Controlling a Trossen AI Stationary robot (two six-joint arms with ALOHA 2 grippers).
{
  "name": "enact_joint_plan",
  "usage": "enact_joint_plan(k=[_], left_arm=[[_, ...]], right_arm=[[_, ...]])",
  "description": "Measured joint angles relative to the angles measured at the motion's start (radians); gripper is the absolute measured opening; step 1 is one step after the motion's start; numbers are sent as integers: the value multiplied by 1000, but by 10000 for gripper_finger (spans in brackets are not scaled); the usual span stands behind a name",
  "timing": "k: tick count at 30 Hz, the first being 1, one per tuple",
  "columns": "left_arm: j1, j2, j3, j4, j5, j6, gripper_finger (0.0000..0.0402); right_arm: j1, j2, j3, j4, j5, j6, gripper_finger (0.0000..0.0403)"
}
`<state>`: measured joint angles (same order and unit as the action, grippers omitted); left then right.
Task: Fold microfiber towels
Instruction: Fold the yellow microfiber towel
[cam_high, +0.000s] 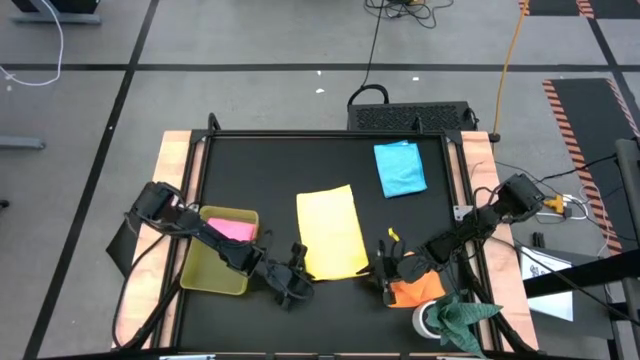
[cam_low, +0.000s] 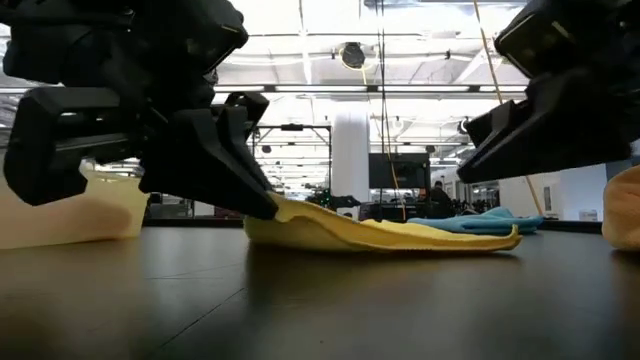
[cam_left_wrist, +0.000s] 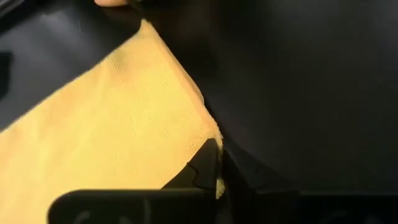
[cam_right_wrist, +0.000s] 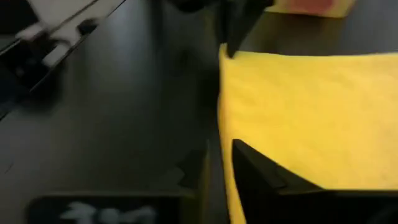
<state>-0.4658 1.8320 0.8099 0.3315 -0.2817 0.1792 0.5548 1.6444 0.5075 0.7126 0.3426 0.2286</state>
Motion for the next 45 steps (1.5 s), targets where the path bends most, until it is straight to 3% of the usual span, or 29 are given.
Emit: enact_joint_plan(k=[6, 10, 26, 31, 36, 38, 41, 45], left_arm=[[13, -16, 1, 21, -12, -29, 10], [26, -34, 1, 29, -16, -71, 17], [40, -54, 0, 35, -139, -104, 8], [40, -54, 0, 32, -165, -111, 20], [38, -54, 0, 31, -156, -110, 7], [38, -54, 1, 22, -107, -102, 8], [36, -54, 1, -8, -34, -103, 43], [21, -54, 1, -44, 31, -73, 124]], right_arm=[[-1, 6, 100, -240, -2, -156, 163], [-1, 24, 141, -321, 51, -249, 197], [-21, 45, 142, -437, 76, -320, 193], [-32, 45, 142, -447, 76, -347, 152], [-36, 45, 141, -454, 77, -322, 55], [-37, 45, 140, -454, 78, -320, 17], [-37, 44, 140, -443, 78, -268, 11], [-43, 28, 140, -437, 77, -188, 10]])
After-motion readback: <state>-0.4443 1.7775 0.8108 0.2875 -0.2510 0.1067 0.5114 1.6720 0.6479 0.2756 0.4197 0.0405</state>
